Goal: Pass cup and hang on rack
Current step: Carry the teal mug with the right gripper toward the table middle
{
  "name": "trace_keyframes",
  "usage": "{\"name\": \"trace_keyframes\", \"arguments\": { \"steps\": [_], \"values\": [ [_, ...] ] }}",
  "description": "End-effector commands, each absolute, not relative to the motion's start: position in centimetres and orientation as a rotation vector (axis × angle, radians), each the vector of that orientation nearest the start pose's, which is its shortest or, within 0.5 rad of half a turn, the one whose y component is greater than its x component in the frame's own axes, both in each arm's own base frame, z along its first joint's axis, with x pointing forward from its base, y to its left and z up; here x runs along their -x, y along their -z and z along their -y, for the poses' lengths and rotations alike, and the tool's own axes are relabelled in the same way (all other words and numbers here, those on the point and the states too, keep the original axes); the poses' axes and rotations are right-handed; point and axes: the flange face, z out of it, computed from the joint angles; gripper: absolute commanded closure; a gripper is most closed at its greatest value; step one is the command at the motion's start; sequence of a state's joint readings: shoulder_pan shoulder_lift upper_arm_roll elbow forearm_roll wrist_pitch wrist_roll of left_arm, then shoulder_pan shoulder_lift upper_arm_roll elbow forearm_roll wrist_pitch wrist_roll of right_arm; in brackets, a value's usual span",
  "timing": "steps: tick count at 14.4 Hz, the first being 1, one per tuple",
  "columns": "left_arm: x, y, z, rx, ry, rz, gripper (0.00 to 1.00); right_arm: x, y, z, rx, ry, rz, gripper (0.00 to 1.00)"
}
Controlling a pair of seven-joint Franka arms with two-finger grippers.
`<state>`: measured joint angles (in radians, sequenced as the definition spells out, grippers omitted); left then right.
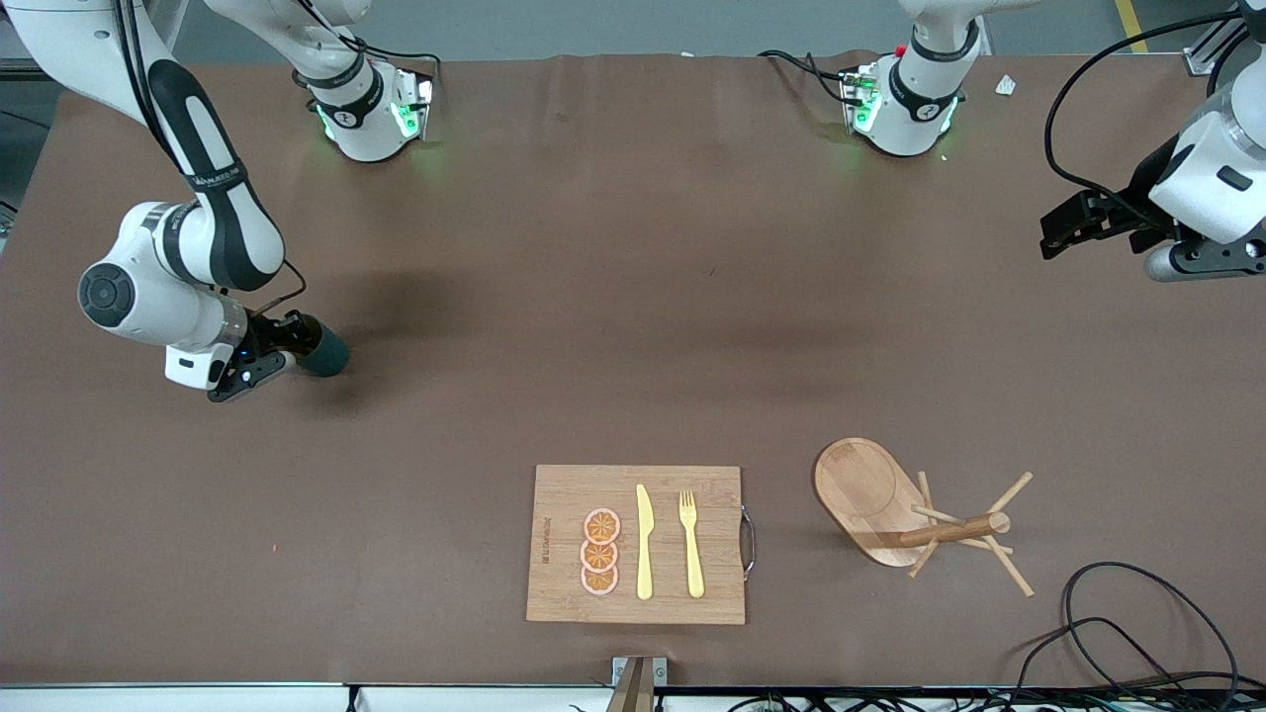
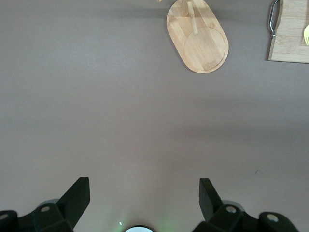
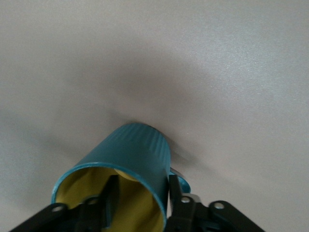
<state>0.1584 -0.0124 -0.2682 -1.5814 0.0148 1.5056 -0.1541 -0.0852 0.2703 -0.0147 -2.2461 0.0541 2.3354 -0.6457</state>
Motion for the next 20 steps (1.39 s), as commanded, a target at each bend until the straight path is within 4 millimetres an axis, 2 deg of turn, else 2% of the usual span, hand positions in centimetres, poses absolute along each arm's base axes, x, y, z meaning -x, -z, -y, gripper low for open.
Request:
{"name": "trace_keyframes", "arguments": {
  "steps": [1,4,6,8,10,11,14,16,18,20],
  "values": [
    [-54.0,-62.4,5.9,3.116,-0.083,0.051,0.00,-51.6,-23.0,5.1,2.926,-0.223,0.777,0.99],
    [-54.1,-62.4,6.0,3.117,-0.073,0.051,0.00,-51.5,-23.5,4.9,2.929,-0.234,0.748,1.00],
    [-54.2,-62.4,6.0,3.117,-0.066,0.051,0.00,-51.7,-24.7,3.1,2.941,-0.264,0.678,1.00],
    [-54.2,-62.5,5.9,3.118,-0.064,0.053,0.00,-51.6,-26.0,0.2,2.939,-0.267,0.582,1.00],
    [-54.2,-62.4,5.9,3.118,-0.066,0.053,0.00,-51.6,-27.1,-3.8,2.952,-0.259,0.496,1.00],
    [-54.2,-62.4,5.9,3.117,-0.066,0.053,0.00,-51.4,-27.6,-6.5,2.972,-0.259,0.447,1.00],
    [-54.2,-62.2,5.8,3.117,-0.073,0.056,0.00,-51.1,-29.9,-17.1,3.029,-0.210,0.291,1.00],
    [-54.1,-62.1,5.8,3.116,-0.078,0.056,0.00,-50.8,-31.6,-23.2,3.044,-0.155,0.195,1.00],
    [-54.1,-62.1,5.8,3.116,-0.078,0.058,0.00,-50.1,-31.4,-29.3,3.057,-0.140,0.108,1.00],
    [-54.1,-62.2,5.9,3.116,-0.075,0.070,0.00,-49.8,-30.3,-34.8,3.073,-0.135,-0.005,1.00]
  ]
}}
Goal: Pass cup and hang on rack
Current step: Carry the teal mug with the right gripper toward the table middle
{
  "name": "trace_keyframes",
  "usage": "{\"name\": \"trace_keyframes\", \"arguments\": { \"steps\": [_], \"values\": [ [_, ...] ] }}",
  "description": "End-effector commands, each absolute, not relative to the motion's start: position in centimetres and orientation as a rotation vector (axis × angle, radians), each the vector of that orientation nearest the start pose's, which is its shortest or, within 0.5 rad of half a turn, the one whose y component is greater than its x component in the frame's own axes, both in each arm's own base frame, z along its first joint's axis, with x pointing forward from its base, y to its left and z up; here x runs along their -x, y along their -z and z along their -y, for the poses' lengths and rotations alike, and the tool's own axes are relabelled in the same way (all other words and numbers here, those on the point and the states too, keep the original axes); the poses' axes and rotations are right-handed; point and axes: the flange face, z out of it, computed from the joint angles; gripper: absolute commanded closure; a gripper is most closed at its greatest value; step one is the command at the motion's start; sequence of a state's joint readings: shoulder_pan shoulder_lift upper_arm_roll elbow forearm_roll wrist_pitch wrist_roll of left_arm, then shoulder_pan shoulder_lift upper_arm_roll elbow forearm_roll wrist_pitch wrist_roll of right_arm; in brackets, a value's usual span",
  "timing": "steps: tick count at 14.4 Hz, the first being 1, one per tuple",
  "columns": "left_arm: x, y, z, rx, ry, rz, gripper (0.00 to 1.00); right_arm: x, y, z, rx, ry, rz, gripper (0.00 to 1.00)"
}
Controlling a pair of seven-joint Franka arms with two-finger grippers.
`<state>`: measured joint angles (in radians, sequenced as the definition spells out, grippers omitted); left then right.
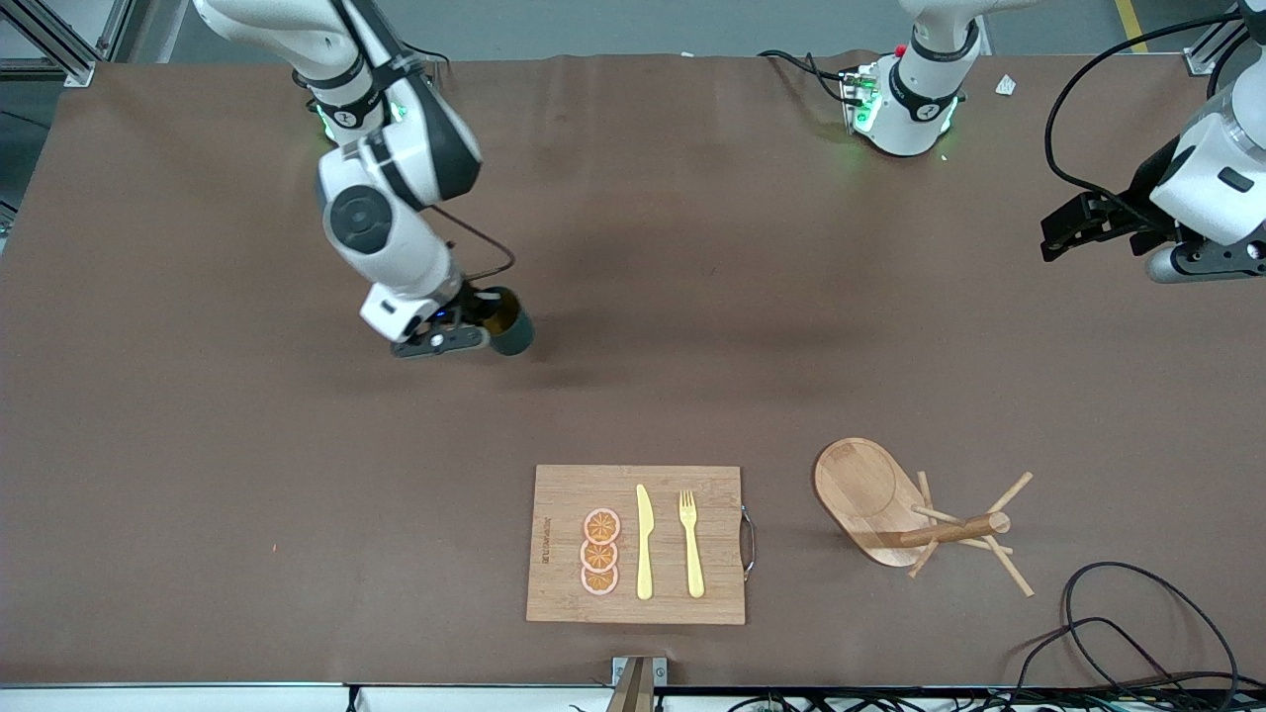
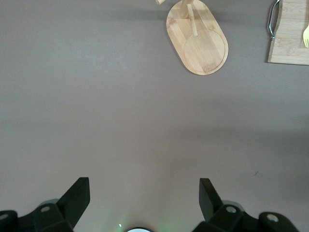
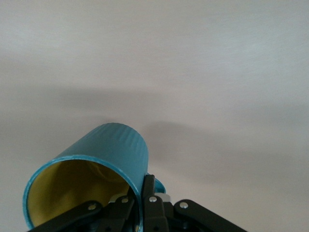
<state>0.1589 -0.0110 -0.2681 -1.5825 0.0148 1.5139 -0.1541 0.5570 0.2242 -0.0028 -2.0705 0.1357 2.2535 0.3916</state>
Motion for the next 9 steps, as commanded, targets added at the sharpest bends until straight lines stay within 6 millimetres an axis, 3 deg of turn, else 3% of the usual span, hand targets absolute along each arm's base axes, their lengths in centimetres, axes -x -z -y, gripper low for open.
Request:
{"name": "trace_keyframes", "arguments": {
  "steps": [1,5,9],
  "values": [
    [-54.1,-62.2,6.1,3.115,-0.075,0.075,0.00,-49.3,-29.6,-37.9,3.081,-0.129,-0.051,1.00],
    [-54.3,-62.0,6.8,3.118,-0.080,0.063,0.00,-48.3,-26.0,-46.6,3.106,-0.069,-0.184,1.00],
    [-55.0,-61.3,7.5,3.135,-0.074,0.098,0.00,-48.6,-25.6,-50.3,3.089,-0.031,-0.288,1.00]
  ]
}}
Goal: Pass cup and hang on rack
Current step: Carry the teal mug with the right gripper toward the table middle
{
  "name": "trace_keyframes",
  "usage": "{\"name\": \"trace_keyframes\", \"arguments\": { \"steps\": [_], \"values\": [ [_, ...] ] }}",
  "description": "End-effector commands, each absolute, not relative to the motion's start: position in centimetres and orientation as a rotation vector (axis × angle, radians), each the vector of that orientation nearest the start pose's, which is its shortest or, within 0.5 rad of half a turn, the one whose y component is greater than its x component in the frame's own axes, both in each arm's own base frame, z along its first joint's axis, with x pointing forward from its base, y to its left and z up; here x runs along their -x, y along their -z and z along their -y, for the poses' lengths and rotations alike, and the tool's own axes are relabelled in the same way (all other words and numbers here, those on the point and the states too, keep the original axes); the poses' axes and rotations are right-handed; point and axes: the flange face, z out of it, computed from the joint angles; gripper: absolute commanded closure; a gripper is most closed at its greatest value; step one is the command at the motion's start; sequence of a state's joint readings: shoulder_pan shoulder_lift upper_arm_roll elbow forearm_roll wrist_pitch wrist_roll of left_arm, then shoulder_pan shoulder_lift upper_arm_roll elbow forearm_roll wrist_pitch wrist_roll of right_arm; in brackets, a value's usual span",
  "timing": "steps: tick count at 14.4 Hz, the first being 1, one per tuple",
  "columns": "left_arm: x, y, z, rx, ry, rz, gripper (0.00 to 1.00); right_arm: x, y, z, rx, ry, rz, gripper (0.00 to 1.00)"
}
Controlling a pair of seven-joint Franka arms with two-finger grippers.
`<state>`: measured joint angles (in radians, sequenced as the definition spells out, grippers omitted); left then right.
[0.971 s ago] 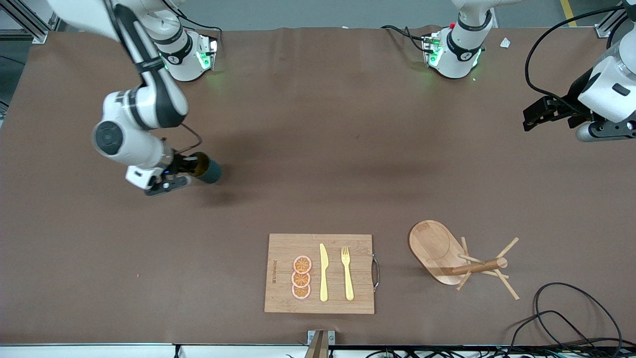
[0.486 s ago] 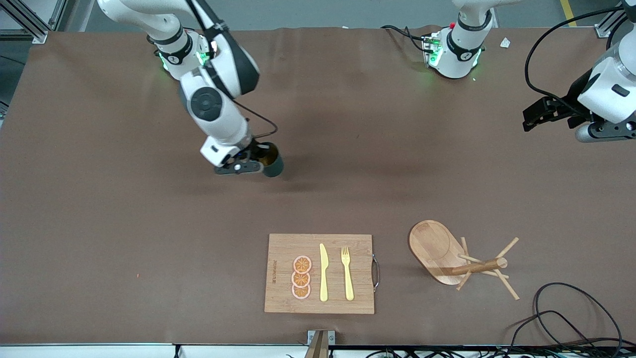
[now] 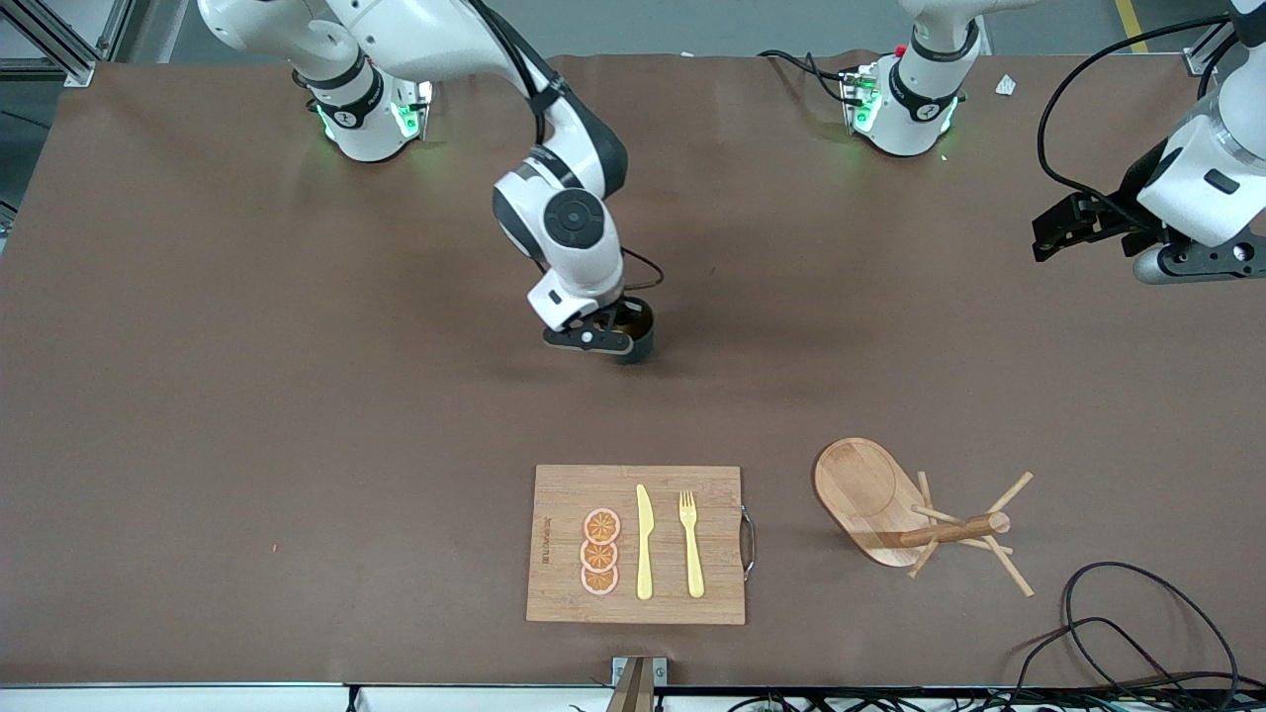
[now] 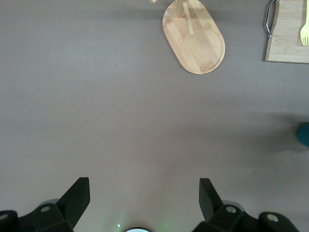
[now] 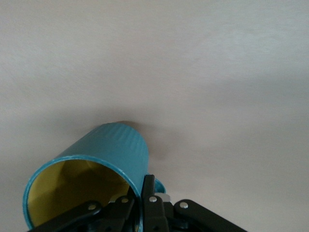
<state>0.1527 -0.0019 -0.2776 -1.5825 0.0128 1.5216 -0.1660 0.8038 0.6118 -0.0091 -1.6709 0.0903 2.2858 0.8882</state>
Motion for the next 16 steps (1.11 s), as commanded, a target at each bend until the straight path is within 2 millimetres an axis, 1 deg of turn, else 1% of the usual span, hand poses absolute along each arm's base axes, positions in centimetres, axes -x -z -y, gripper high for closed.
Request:
{"name": "trace_keyframes", "arguments": {
  "steps": [1,3,6,8,9,11,12,13,15,16],
  "values": [
    [-55.1,-61.0,8.6,3.137,-0.071,0.101,0.00,-48.3,-25.7,-50.8,3.090,-0.035,-0.299,1.00],
    [-55.4,-60.3,10.7,3.135,-0.068,0.137,0.00,-48.2,-25.7,-51.6,3.094,-0.043,-0.308,1.00],
    [-55.7,-58.9,13.2,3.134,-0.081,0.144,0.00,-48.2,-25.1,-51.7,3.098,-0.047,-0.308,0.99],
    [-55.8,-58.4,13.9,3.132,-0.093,0.165,0.00,-48.2,-25.2,-51.8,3.093,-0.052,-0.335,0.99],
    [-55.8,-58.1,14.4,3.132,-0.100,0.156,0.00,-48.3,-25.2,-51.8,3.087,-0.049,-0.386,0.99],
    [-55.8,-57.9,14.4,3.130,-0.106,0.153,0.00,-48.2,-24.5,-51.8,3.096,-0.053,-0.391,0.99],
    [-55.8,-57.8,14.4,3.129,-0.108,0.153,0.00,-48.2,-24.2,-51.7,3.102,-0.057,-0.385,0.97],
    [-55.8,-57.8,14.3,3.129,-0.108,0.153,0.00,-48.3,-24.2,-51.6,3.102,-0.057,-0.388,0.88],
    [-55.8,-57.8,14.3,3.129,-0.110,0.153,0.00,-48.5,-24.3,-51.4,3.102,-0.056,-0.387,0.01],
    [-55.8,-57.5,14.3,3.127,-0.117,0.152,0.00,-48.8,-24.6,-51.3,3.105,-0.038,-0.375,0.00]
  ]
}}
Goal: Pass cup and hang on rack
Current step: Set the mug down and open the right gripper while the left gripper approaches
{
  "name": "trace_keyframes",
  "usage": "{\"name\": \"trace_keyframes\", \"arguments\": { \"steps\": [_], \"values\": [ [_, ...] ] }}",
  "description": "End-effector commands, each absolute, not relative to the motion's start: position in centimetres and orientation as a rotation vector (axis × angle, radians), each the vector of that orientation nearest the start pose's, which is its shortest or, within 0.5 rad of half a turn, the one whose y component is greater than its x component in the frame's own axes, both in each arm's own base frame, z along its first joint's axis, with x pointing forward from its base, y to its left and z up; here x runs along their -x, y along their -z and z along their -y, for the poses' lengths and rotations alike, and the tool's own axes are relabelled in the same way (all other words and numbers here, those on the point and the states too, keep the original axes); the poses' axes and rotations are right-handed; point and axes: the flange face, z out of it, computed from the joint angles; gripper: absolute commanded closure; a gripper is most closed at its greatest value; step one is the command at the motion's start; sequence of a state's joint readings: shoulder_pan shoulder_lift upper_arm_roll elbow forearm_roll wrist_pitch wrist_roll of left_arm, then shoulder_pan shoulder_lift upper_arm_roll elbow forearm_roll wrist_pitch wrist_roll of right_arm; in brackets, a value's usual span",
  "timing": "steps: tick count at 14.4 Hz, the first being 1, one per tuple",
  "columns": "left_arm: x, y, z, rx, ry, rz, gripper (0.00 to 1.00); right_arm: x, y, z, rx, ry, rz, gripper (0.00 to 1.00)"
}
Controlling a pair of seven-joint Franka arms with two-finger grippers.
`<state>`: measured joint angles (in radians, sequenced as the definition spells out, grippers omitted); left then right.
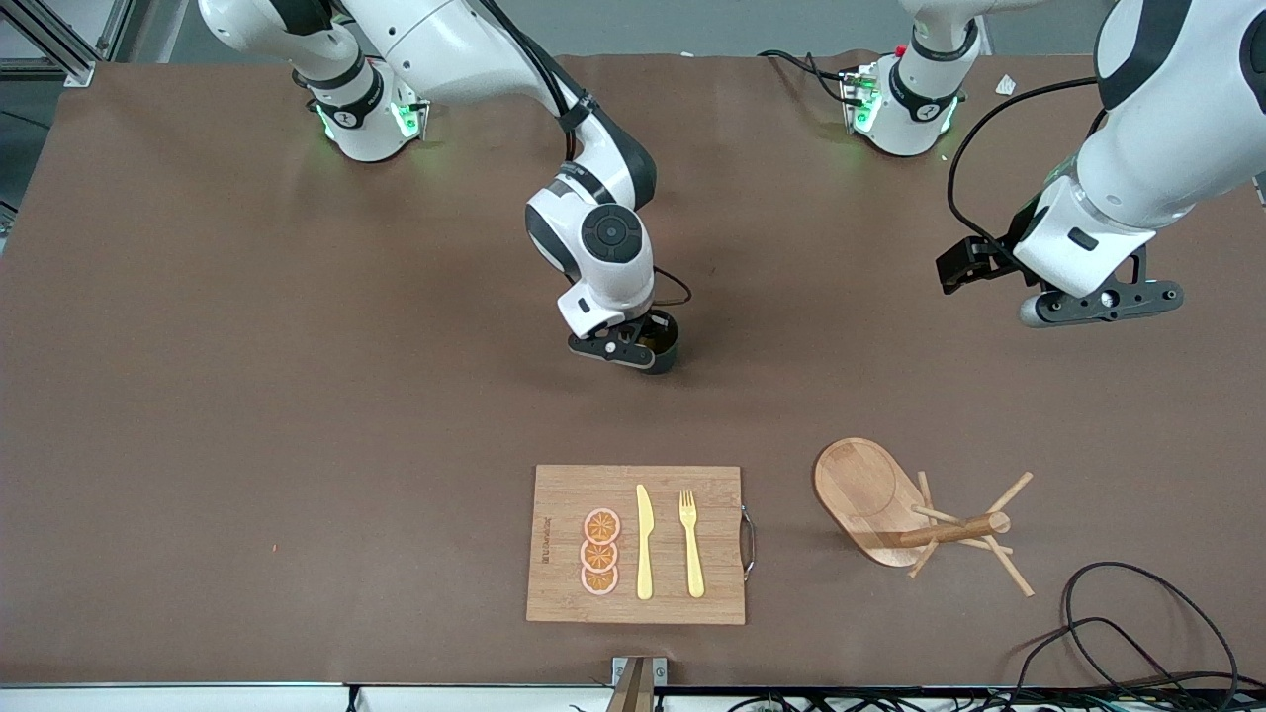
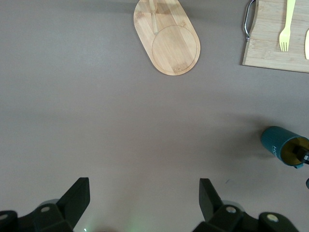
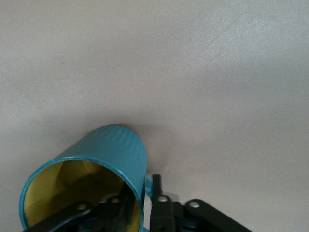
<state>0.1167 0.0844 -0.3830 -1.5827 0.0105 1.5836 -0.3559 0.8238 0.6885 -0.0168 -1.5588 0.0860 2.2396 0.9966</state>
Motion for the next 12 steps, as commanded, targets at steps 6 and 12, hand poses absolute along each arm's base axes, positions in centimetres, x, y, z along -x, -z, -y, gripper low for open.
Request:
{"name": "trace_keyframes", "arguments": {
  "steps": [6,12],
  "values": [
    [-55.8,-57.5,14.4,3.126,-0.120,0.164,0.00,-51.7,-32.1,-51.0,3.145,-0.115,-0.293,0.00],
    [-55.6,-56.9,18.5,3.125,-0.096,0.285,0.00,-58.8,-41.9,-36.8,3.103,-0.241,-0.043,0.00]
  ]
}}
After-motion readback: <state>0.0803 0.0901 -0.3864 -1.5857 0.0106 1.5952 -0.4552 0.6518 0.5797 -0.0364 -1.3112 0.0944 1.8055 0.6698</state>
